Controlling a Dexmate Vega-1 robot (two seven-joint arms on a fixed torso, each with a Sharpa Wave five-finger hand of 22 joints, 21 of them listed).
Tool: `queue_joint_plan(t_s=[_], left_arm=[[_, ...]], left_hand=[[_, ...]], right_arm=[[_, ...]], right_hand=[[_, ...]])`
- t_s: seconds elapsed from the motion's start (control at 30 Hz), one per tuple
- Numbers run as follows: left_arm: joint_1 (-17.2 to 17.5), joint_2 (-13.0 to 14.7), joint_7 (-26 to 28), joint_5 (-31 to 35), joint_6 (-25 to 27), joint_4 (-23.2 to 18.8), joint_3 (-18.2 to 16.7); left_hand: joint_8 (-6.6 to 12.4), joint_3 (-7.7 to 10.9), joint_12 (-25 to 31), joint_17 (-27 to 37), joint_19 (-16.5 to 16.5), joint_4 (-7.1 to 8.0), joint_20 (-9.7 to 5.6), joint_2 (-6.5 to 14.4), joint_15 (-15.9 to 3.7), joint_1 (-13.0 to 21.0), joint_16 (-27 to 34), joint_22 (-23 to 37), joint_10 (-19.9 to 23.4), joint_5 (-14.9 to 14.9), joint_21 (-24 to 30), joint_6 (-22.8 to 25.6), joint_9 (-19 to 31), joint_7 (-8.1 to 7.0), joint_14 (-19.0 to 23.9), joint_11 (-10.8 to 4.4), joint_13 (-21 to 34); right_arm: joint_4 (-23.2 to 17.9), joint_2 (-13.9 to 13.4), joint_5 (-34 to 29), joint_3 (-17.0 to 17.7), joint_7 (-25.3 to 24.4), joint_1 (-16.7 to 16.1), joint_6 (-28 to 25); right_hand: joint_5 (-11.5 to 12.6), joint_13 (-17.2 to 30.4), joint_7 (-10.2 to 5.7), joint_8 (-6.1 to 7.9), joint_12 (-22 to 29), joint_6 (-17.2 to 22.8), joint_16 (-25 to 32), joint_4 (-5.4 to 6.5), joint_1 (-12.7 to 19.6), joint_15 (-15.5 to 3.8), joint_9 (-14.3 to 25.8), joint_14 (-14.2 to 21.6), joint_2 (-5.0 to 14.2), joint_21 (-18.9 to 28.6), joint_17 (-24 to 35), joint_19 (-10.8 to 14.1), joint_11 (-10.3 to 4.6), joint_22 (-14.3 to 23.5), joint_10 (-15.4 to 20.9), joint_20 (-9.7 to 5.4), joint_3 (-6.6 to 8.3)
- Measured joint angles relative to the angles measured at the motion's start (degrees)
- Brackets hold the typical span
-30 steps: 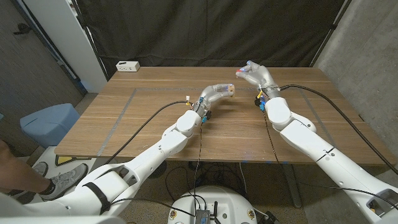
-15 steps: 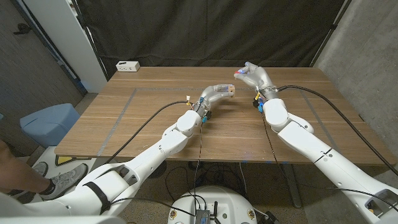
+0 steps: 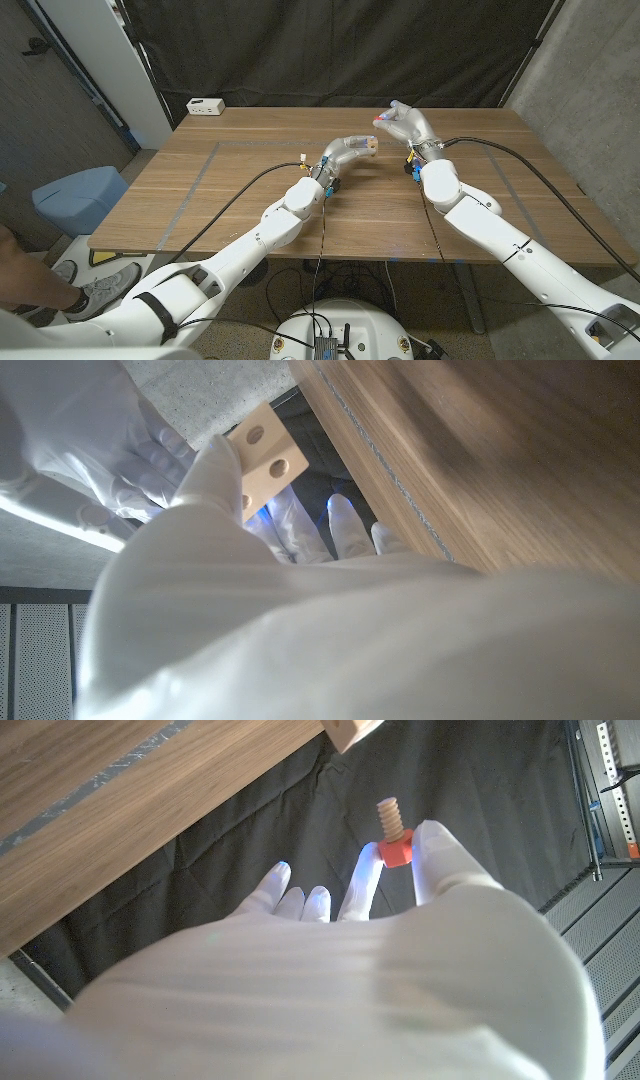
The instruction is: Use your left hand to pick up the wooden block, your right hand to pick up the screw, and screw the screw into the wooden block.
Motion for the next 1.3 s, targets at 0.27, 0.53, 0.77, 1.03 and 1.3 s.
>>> queue_joint_plan(t_s=[0.27, 0.53, 0.77, 1.03, 1.3], left_arm=[[-0.19, -0.06, -0.07, -0.02, 0.08, 0.15, 0.05], [-0.25, -0.07, -0.22, -0.08, 0.18, 0.22, 0.08], [-0.27, -0.05, -0.32, -0.10, 0.27, 0.23, 0.15], [-0.27, 0.10, -0.32, -0.07, 0.36, -0.13, 0.18], [0.07, 0.33, -0.18, 0.07, 0.58, -0.98, 0.24]], left_hand=[[-0.03, -0.18, -0.11, 0.00, 0.00, 0.18, 0.00, -0.01, 0.00, 0.01, 0.00, 0.00, 0.29, -0.02, 0.00, 0.00, 0.00, 0.00, 0.00, 0.15, 0.00], [-0.02, -0.17, -0.11, 0.00, 0.00, 0.17, 0.00, -0.01, 0.00, 0.01, 0.00, 0.00, 0.29, 0.06, 0.00, 0.00, 0.00, 0.00, 0.00, 0.15, 0.00], [-0.02, -0.17, -0.11, 0.00, 0.00, 0.17, 0.00, -0.01, 0.00, 0.01, 0.00, 0.00, 0.29, 0.07, 0.00, 0.00, 0.00, 0.00, 0.00, 0.15, 0.00], [-0.02, -0.17, -0.25, 0.00, 0.00, 0.16, 0.00, -0.01, 0.00, 0.01, 0.00, 0.00, 0.28, 0.07, 0.00, 0.00, 0.00, 0.00, 0.00, 0.14, 0.00], [-0.03, -0.18, -0.33, 0.00, 0.00, 0.15, 0.00, -0.01, 0.00, 0.01, 0.00, 0.00, 0.27, 0.05, 0.00, 0.00, 0.00, 0.00, 0.00, 0.13, 0.00]], right_arm=[[0.07, 0.13, -0.57, -0.43, 0.36, 0.24, -0.19], [0.49, 0.32, -1.20, -0.89, 0.61, 0.40, -0.22], [0.74, 0.49, -1.74, -1.26, 0.62, 0.48, -0.41], [0.86, 0.58, -2.23, -1.50, 0.59, 0.48, -0.44], [0.60, 0.47, -2.61, -1.50, 0.26, -0.08, -0.45]], right_hand=[[0.00, 0.00, -0.01, 0.00, 0.00, 0.01, 0.00, 0.00, 0.00, 0.00, -0.29, 0.00, 0.00, 0.00, 0.00, 0.00, 0.00, 0.00, 0.00, 0.00, 0.00], [0.22, 0.00, -0.22, 0.00, 0.02, 0.22, 0.00, 0.00, 0.00, 0.00, -0.46, 0.00, 0.00, 0.00, 0.00, 0.01, -0.21, 0.00, 0.21, 0.02, 0.00], [0.21, 0.00, -0.22, 0.24, 0.02, 0.21, 0.00, -0.20, 0.00, 0.31, -0.54, 0.31, 0.00, 0.00, 0.03, 0.21, -0.21, 0.00, 0.21, 0.21, -0.20], [0.43, 0.00, 0.00, 0.46, 0.03, 0.43, 0.00, -0.20, 0.00, 0.31, -0.50, 0.31, 0.00, 0.00, 0.14, 0.21, -0.42, 0.00, 0.42, 0.21, -0.20], [0.43, 0.00, 0.10, 0.46, 0.03, 0.53, 0.00, -0.21, 0.00, 0.00, -0.57, 0.63, 0.00, 0.00, 0.14, 0.44, -0.42, 0.00, 0.42, -0.02, -0.20]])
